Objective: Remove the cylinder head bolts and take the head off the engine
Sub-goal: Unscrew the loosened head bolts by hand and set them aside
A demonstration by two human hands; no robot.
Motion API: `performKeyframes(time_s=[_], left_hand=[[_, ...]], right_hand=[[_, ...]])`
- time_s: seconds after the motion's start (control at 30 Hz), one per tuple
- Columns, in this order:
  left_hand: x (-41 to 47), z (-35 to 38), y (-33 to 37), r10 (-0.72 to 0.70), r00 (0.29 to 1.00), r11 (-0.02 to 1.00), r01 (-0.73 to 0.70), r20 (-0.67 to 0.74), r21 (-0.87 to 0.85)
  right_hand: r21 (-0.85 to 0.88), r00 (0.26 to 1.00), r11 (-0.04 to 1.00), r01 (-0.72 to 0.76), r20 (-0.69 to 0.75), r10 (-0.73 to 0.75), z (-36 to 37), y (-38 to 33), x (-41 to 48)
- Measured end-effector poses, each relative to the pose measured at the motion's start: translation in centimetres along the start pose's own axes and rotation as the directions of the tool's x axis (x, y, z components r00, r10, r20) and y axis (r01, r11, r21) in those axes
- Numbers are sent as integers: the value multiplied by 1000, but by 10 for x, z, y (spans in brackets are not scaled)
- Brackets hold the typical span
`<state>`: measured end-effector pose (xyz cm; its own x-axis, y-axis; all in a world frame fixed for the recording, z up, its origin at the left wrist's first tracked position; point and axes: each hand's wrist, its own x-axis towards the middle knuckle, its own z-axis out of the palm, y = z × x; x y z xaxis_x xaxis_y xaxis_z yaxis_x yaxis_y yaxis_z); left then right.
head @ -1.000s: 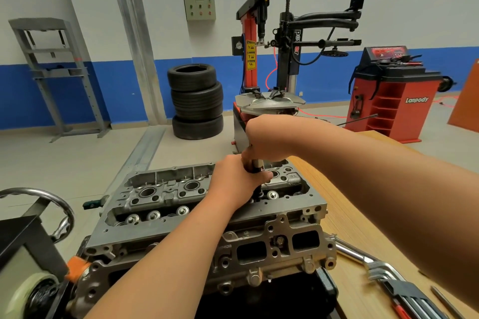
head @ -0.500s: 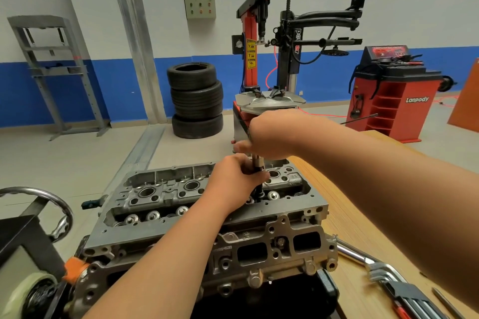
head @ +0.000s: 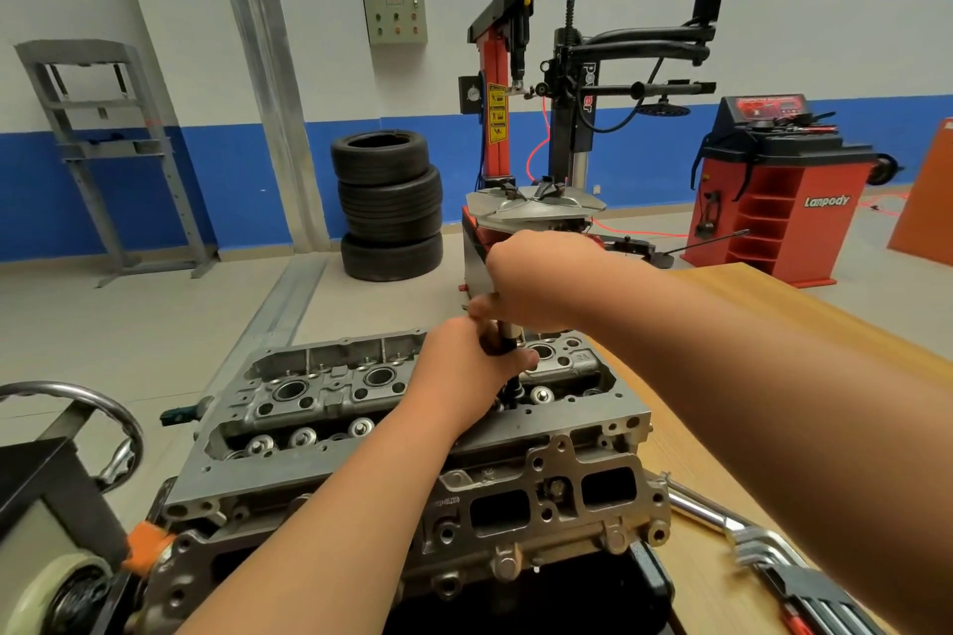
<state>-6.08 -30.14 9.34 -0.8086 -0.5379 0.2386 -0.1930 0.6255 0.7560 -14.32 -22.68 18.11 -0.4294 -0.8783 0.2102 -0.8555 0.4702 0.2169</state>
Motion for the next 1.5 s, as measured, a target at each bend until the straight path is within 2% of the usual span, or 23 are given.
performKeyframes(time_s=[0.1,0.2,0.27,0.33,0.4,0.47,0.57,0.67,0.73,0.8,0.87,0.93,1.0,1.1,1.17,1.23,1.3,1.37,1.4,1.43,1.47,1.5], left_hand=[[-3,-3,-5,-15,995,1000,15,100,-7],[-7,-3,-10,-44,979,987,12,199,160],[-6,-2,-9,-54,982,973,10,183,232],[-7,-2,-7,-65,983,972,24,172,232],[-6,0,-6,-52,986,973,14,161,229],[-6,0,-4,-45,989,971,11,140,238],[-5,1,-6,-17,992,964,-18,127,264],[-5,2,-7,17,992,967,-48,123,250],[-6,2,-6,43,992,960,-75,122,268],[-4,0,-5,85,986,936,-128,141,327],[-1,-3,-3,119,973,892,-192,197,409],[4,-6,3,163,949,804,-286,269,521],[8,-8,7,228,917,698,-389,329,601],[12,-6,9,296,893,633,-448,338,631],[11,1,7,326,906,653,-423,270,628],[11,5,3,291,934,758,-358,208,545],[14,0,-3,192,942,863,-296,275,410],[18,-7,-6,122,921,868,-280,370,411],[20,-7,-6,121,927,843,-285,356,456],[22,-4,-4,164,945,816,-290,281,500],[23,0,0,240,959,808,-283,150,517],[23,1,6,286,958,835,-258,16,486]], right_hand=[[118,990,985,126,45,-132,-2,5,-4],[345,988,928,140,18,-156,1,16,-12],[497,994,862,103,-29,-102,8,18,-15],[626,999,779,28,-30,-12,17,19,-16],[584,996,812,4,-72,47,24,19,-17],[533,981,844,55,-187,54,31,18,-17],[621,957,780,78,-266,116,38,17,-20],[794,850,592,137,-402,342,26,27,-24],[790,788,593,159,-463,406,12,36,-22],[805,820,583,107,-404,406,10,41,-20],[853,878,521,23,-266,397,25,41,-19],[887,890,460,-36,-181,419,45,39,-23],[941,855,336,-44,-138,500,62,39,-25],[991,774,132,-34,-57,631,77,41,-24],[997,739,52,-58,8,674,85,40,-22],[996,733,-9,-91,73,676,92,40,-23],[992,734,-58,-111,121,668,98,40,-24],[989,725,-36,-142,129,676,98,39,-25],[987,726,-9,-162,125,676,98,39,-25],[984,733,17,-178,121,670,97,37,-25],[982,742,36,-186,116,661,97,36,-25],[981,748,46,-189,113,654,97,36,-25]])
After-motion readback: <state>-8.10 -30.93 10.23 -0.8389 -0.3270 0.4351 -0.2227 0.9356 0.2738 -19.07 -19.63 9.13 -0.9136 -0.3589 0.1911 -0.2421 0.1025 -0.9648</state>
